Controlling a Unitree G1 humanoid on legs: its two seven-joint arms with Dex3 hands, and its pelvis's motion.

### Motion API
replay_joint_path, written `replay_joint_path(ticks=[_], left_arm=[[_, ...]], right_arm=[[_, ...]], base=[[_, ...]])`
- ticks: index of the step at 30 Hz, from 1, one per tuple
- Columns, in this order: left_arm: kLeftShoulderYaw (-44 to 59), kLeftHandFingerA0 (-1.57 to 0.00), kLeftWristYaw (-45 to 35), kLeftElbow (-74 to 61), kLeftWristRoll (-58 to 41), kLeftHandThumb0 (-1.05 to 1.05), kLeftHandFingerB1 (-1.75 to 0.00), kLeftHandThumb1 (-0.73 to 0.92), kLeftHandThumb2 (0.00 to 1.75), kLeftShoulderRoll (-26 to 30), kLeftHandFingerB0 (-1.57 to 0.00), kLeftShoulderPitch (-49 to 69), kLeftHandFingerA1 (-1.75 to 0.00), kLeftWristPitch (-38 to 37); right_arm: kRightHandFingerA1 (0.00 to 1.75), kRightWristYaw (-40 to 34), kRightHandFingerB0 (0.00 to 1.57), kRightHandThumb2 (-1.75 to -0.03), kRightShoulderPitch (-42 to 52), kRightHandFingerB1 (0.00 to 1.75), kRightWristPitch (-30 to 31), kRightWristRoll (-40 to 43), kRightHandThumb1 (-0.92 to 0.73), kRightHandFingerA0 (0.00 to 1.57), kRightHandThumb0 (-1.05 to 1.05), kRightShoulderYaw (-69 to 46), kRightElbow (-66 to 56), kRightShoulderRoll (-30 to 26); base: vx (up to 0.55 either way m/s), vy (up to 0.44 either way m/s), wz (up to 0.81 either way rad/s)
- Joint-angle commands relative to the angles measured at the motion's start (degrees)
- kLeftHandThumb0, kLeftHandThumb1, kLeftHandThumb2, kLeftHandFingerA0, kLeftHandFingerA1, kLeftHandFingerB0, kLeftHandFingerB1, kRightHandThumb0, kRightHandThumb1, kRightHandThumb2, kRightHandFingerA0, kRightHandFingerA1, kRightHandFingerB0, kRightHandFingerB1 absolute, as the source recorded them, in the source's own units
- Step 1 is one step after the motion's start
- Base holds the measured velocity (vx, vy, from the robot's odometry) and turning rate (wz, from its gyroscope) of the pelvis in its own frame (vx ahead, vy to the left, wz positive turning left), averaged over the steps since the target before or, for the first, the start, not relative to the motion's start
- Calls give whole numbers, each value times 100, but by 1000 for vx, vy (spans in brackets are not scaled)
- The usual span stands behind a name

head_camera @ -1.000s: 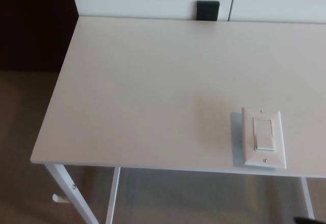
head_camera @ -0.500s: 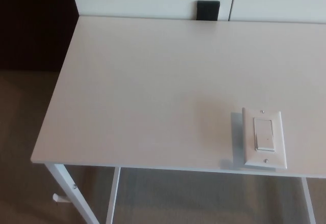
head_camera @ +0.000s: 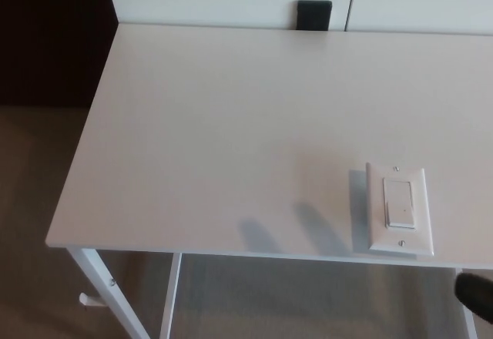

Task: The robot walk towards a table in front and then clicks the light switch button using the right hand's index finger

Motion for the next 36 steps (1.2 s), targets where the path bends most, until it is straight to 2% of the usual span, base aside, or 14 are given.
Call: replay_joint_path(ticks=[1, 12, 17, 18, 19, 20, 21, 22, 26, 29, 30, 32, 35, 36], left_arm=[[121, -38, 9, -159, -80, -23, -49, 51, 95, 125, -12, 72, -61, 278], [114, -39, -16, -167, -75, -23, -49, 52, 96, 140, -12, 50, -61, 252], [129, -37, -20, -195, -104, -23, -49, 51, 96, 137, -12, 61, -61, 290], [121, -36, -6, -254, -95, -23, -49, 52, 96, 140, -11, 71, -60, 319], [111, -36, 11, -304, -81, -23, -49, 52, 96, 141, -11, 77, -60, 341], [111, -37, 26, -254, -56, -23, -49, 51, 95, 141, -12, 54, -60, 306], [127, -37, 8, -163, -69, -25, -49, 50, 94, 144, -12, 21, -60, 277], [130, -38, 26, -192, -76, -24, -49, 50, 95, 136, -13, 14, -61, 312], [137, -37, -4, -196, -94, -24, -49, 50, 94, 149, -12, 30, -61, 345], [146, -38, -17, -142, -93, -24, -49, 51, 96, 152, -12, 29, -61, 304], [139, -39, -16, -165, -84, -23, -49, 52, 96, 156, -12, 41, -61, 307], [132, -40, 0, -205, -75, -22, -49, 53, 97, 147, -13, 53, -61, 330], [127, -36, -17, -221, -64, -24, -49, 51, 95, 142, -12, 75, -60, 286], [126, -36, -15, -221, -60, -24, -49, 50, 94, 142, -12, 76, -60, 283]], right_arm=[[15, 387, 11, -95, -587, 21, 1046, -3260, -60, 0, -99, 444, 359, -578], [11, 498, 12, -72, -661, 33, 1638, -3987, -38, 0, -80, 1013, 758, -699], [14, 576, 13, -77, -641, 34, 1919, -4191, -41, 0, -63, 1247, 890, -709], [9, 614, 12, -54, -645, 28, 1986, -4238, -39, 0, -64, 1293, 906, -714], [9, 650, 12, -54, -657, 28, 2042, -4288, -39, 0, -64, 1328, 915, -722], [17, 729, 10, -77, -644, 27, 2115, -4287, -40, 0, -59, 1377, 924, -727], [7, 769, 7, -53, -621, 28, 2193, -4326, -37, 0, -56, 1437, 975, -709], [14, 769, 3, -74, -613, 19, 2246, -4374, -39, 0, -57, 1477, 1001, -718], [19, 721, 3, -73, -546, 22, 2412, -4475, -36, 0, -54, 1610, 1066, -715], [15, 643, 8, -52, -528, 26, 2568, -4581, -37, 0, -53, 1718, 1148, -741], [16, 635, 6, -72, -522, 23, 2604, -4610, -38, 0, -55, 1739, 1157, -743], [10, 668, 7, -57, -515, 25, 2711, -4645, -36, 0, -53, 1800, 1147, -765], [19, 585, 5, -71, -499, 26, 2847, -4690, -35, 0, -52, 1894, 1197, -853], [7, 594, 7, -56, -494, 24, 2895, -4700, -35, 0, -51, 1919, 1205, -869]], base=[[0, 0, 0], [0, 0, 0], [0, 0, 0], [0, 0, 0], [0, 0, 0], [0, 0, 0], [0, 0, 0], [0, 0, 0], [0, 0, 0], [0, 0, 0], [0, 0, 0], [0, 0, 0], [0, 0, 0], [0, 0, 0]])
